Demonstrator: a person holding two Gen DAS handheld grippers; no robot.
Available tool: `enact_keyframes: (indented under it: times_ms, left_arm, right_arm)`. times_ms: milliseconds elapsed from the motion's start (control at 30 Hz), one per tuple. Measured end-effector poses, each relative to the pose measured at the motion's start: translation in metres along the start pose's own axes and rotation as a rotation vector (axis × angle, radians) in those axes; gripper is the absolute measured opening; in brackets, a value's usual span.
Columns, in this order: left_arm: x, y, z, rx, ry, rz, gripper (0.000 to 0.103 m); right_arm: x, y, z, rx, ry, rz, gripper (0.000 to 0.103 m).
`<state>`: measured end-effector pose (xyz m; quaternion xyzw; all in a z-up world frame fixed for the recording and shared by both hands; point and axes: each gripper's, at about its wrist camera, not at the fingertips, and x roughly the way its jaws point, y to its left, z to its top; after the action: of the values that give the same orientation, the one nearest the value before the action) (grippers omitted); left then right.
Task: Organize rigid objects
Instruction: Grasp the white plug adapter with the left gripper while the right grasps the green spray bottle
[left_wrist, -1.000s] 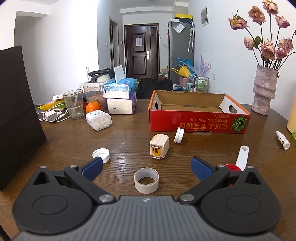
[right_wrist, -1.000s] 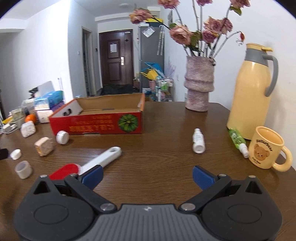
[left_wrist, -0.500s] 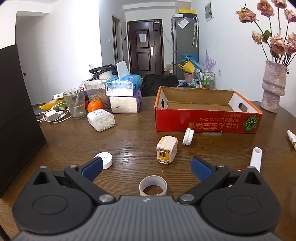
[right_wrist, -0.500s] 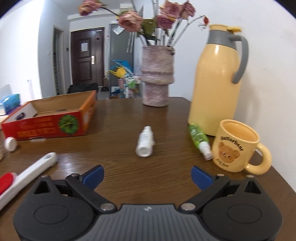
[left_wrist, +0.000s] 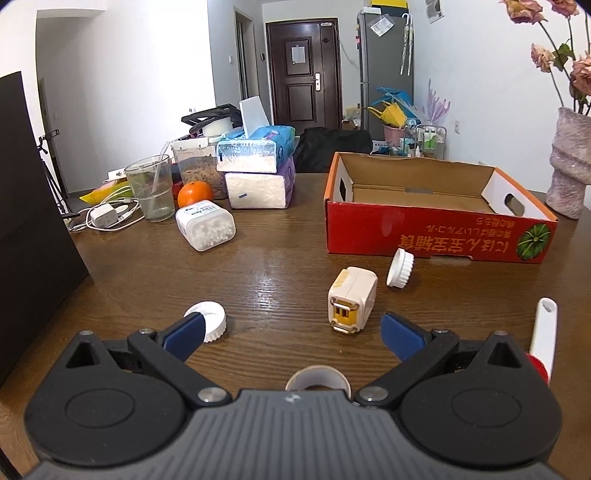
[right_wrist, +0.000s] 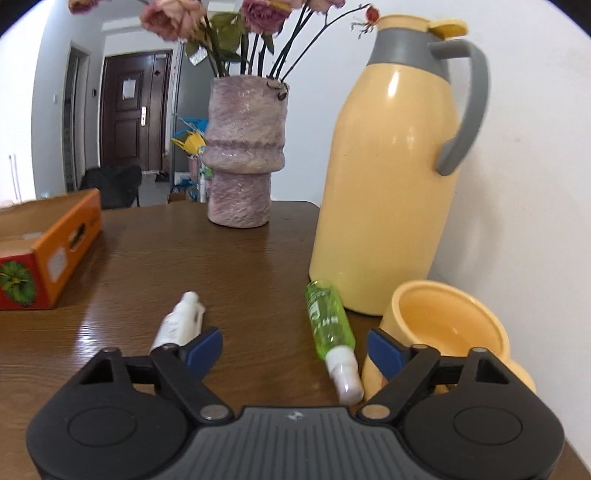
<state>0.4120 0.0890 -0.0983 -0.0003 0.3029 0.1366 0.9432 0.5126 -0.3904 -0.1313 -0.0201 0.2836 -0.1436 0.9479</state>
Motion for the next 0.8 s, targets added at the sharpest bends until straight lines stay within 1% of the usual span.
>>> enact_keyframes:
  times_ms: [67, 133, 300, 433, 667, 800]
  left_arm:
    - [0.006, -0.002, 0.004, 0.005, 0.007, 0.003, 0.103]
    - [0.012, -0.004, 0.007, 0.007, 0.017, 0.012, 0.103]
    - [0.029, -0.007, 0.016, 0.002, 0.039, 0.023, 0.103]
    - [0.039, -0.009, 0.021, 0.009, 0.047, 0.032, 0.103]
    - [0.051, -0.011, 0.026, 0.006, 0.061, 0.037, 0.103]
    - [0.056, -0.011, 0.028, 0.008, 0.065, 0.042, 0.103]
  right_arm:
    - [0.013, 0.004, 0.005, -0.025, 0.014, -0.016, 0.077]
    - [0.023, 0.007, 0.009, -0.041, 0.024, -0.023, 0.074]
    - [0.044, 0.013, 0.017, -0.062, 0.042, -0.053, 0.072]
    - [0.058, 0.02, 0.023, -0.101, 0.06, -0.064, 0.065]
    - [0.073, 0.026, 0.026, -0.141, 0.074, -0.104, 0.062]
    - [0.086, 0.027, 0.03, -0.19, 0.109, -0.147, 0.058]
